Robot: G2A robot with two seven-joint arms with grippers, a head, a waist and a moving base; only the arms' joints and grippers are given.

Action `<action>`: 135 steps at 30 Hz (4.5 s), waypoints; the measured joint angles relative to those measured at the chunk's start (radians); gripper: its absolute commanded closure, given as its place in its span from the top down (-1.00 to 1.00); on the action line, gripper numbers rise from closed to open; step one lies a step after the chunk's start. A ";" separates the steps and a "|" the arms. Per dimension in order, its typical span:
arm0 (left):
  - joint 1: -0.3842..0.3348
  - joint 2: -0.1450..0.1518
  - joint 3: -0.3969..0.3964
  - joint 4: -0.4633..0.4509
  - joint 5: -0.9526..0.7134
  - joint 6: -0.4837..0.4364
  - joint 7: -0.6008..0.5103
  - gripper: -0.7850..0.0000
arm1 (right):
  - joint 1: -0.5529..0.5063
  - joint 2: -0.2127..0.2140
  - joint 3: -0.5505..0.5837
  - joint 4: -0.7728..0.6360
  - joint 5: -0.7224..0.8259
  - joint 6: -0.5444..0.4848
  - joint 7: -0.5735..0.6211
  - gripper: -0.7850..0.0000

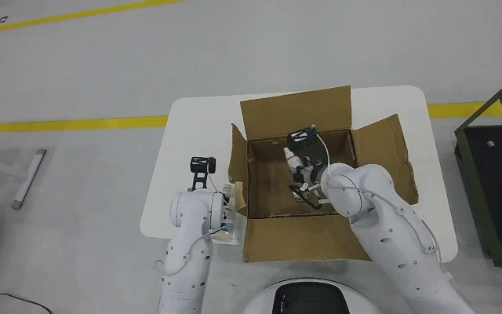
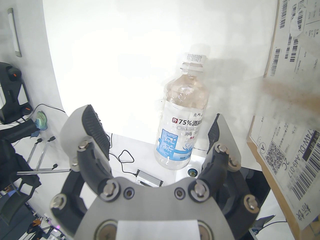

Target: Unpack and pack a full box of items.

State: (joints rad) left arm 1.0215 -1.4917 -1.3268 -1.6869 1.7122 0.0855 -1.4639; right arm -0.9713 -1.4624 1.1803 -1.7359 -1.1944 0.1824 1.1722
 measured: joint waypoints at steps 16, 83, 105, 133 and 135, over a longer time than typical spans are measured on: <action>0.000 0.000 0.000 0.000 0.000 0.000 0.000 1.00 | -0.058 0.003 -0.022 -0.140 -0.165 0.082 -0.082 -1.00; 0.000 0.000 0.000 0.000 0.000 0.000 0.000 1.00 | -0.699 0.031 0.712 -0.615 0.752 -0.056 -0.682 -1.00; 0.000 0.000 0.000 0.000 0.000 0.000 0.000 1.00 | -0.971 0.064 0.774 -0.536 0.294 -0.093 -0.478 -1.00; 0.000 0.000 0.000 0.000 0.000 0.000 0.000 1.00 | -0.753 0.105 0.613 -0.294 -0.009 -0.224 -0.356 0.70; 0.000 0.000 0.000 0.000 0.000 0.000 0.000 1.00 | -0.750 0.107 0.622 -0.301 0.006 -0.226 -0.354 0.61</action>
State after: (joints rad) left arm 1.0215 -1.4917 -1.3268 -1.6869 1.7122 0.0855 -1.4639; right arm -1.7212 -1.3554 1.8025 -2.0365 -1.1885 -0.0440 0.8181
